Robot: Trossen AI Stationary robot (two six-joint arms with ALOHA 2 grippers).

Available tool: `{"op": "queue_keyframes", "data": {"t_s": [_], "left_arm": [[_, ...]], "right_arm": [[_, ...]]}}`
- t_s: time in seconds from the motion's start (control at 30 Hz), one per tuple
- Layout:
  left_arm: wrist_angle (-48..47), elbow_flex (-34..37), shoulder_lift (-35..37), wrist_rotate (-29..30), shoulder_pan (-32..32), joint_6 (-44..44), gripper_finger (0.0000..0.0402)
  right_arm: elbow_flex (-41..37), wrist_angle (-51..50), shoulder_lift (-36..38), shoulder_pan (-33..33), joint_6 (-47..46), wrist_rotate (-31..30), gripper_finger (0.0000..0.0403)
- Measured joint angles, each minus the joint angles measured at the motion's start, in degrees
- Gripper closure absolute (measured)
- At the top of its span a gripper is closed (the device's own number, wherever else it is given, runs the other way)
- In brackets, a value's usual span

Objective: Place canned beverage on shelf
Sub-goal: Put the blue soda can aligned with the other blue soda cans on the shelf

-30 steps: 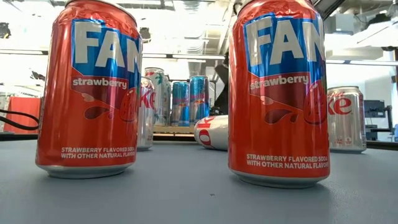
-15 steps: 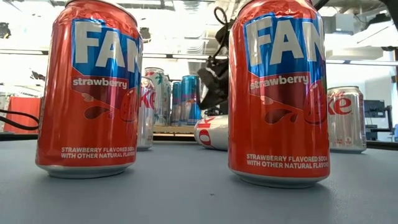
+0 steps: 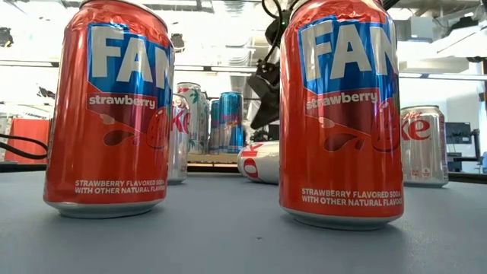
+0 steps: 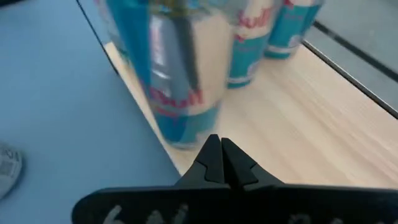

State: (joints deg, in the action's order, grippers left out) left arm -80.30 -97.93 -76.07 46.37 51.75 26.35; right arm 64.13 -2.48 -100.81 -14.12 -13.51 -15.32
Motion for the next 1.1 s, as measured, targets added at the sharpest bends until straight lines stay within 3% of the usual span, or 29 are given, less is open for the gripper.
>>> {"op": "queue_keyframes", "data": {"t_s": [0.7,1.1], "left_arm": [[0.1,0.0,0.0,0.5,0.0,0.8,0.0127],[0.0,0.0,0.0,-0.2,0.0,1.9,0.0127]], "right_arm": [[0.0,8.5,-1.7,-0.6,1.3,3.2,0.0403],[0.0,6.3,-1.6,1.6,1.0,3.3,0.0403]]}}
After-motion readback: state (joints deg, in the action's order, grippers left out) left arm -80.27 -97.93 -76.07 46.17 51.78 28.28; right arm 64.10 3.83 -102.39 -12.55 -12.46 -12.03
